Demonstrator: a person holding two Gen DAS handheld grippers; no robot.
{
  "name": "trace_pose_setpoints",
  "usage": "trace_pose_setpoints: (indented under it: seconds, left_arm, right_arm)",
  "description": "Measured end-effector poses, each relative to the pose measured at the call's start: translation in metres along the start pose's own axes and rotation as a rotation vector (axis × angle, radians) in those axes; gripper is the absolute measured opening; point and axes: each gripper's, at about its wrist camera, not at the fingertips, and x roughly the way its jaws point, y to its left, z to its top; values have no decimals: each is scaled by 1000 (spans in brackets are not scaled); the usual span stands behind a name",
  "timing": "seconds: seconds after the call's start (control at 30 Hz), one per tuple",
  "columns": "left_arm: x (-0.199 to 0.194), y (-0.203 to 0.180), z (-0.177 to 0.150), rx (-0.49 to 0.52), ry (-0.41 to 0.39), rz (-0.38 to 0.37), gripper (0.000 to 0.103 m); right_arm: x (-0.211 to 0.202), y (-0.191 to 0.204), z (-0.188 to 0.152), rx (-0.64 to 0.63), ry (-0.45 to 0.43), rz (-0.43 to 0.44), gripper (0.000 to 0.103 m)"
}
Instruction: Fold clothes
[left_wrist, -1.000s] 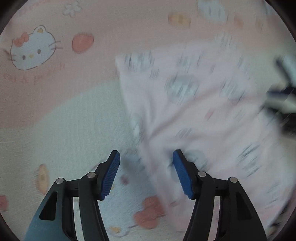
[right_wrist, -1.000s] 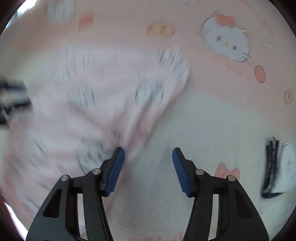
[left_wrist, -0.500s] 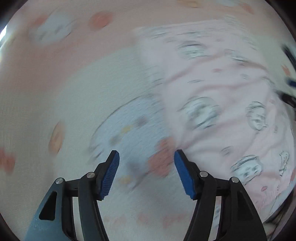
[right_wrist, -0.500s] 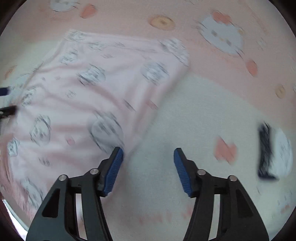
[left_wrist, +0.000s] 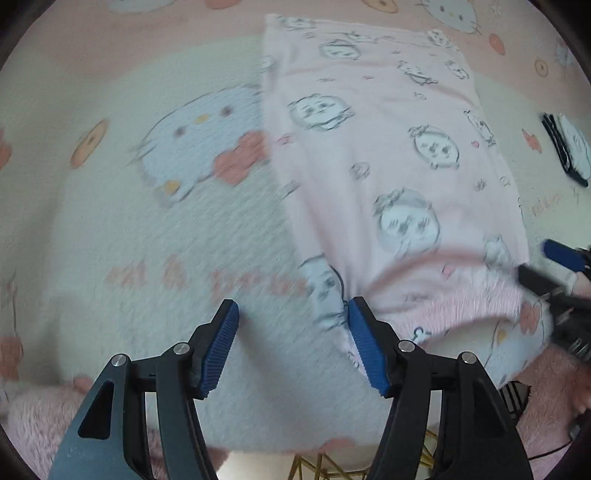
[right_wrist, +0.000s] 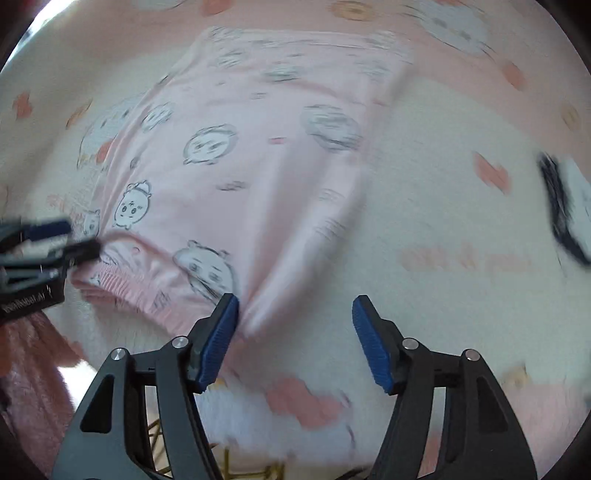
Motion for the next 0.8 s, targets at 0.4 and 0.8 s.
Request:
trace_pose_setpoints:
  seconds: [0.4, 0.8]
  left_arm:
    - [-26, 5, -54, -198, -55, -396, 32]
    - [-42, 10, -82, -219, -108, -386, 19]
  right_arm:
    - [-12, 11, -25, 250, -1, 141, 69]
    - [-29, 45, -19, 159, -61, 175, 13]
